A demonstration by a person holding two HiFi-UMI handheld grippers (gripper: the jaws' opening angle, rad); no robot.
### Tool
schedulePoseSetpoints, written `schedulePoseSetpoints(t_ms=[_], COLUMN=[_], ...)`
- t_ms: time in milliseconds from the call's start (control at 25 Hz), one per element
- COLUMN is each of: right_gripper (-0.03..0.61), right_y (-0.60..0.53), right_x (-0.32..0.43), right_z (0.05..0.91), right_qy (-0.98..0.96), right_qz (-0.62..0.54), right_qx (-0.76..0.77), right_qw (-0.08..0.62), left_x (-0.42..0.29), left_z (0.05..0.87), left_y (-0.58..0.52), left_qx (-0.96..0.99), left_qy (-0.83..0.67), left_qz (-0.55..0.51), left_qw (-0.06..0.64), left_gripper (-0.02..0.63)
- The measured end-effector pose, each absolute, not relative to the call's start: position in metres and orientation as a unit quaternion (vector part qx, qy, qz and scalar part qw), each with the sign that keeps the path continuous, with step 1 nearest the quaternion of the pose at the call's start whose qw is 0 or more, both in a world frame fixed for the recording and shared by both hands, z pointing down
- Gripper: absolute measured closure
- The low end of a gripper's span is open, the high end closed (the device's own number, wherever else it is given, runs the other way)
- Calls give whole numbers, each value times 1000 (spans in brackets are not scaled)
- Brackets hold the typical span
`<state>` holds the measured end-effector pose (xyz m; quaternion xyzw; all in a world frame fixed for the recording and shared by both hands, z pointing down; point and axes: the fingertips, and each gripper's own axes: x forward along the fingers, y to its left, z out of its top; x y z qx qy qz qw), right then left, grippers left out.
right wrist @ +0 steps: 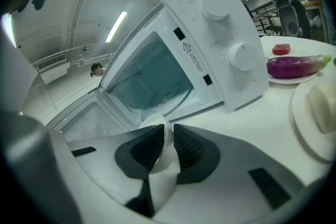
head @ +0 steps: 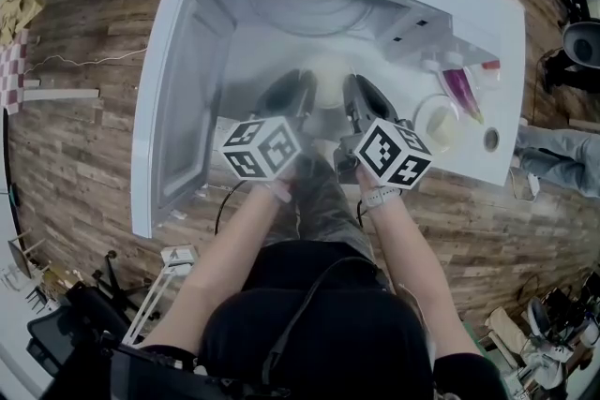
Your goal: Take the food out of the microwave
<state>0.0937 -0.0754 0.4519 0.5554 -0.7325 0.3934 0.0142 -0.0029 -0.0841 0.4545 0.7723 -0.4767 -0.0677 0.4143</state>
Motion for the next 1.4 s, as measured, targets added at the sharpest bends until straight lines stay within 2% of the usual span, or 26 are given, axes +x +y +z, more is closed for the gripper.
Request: schedulePoseSetpoints(t_ms=[1400], right_gripper=[506], right_y=[-50], right_x=[90], right_z=[480], right_qy=[-712], right_qz=[421], right_qx=[562], right_qw=[28], left_x=[-6], left_z=[486], left_y=[-58], left_qx=[759], left_qy=[-473], left_qz=[-33], left_qw=[446], left_gripper=[500])
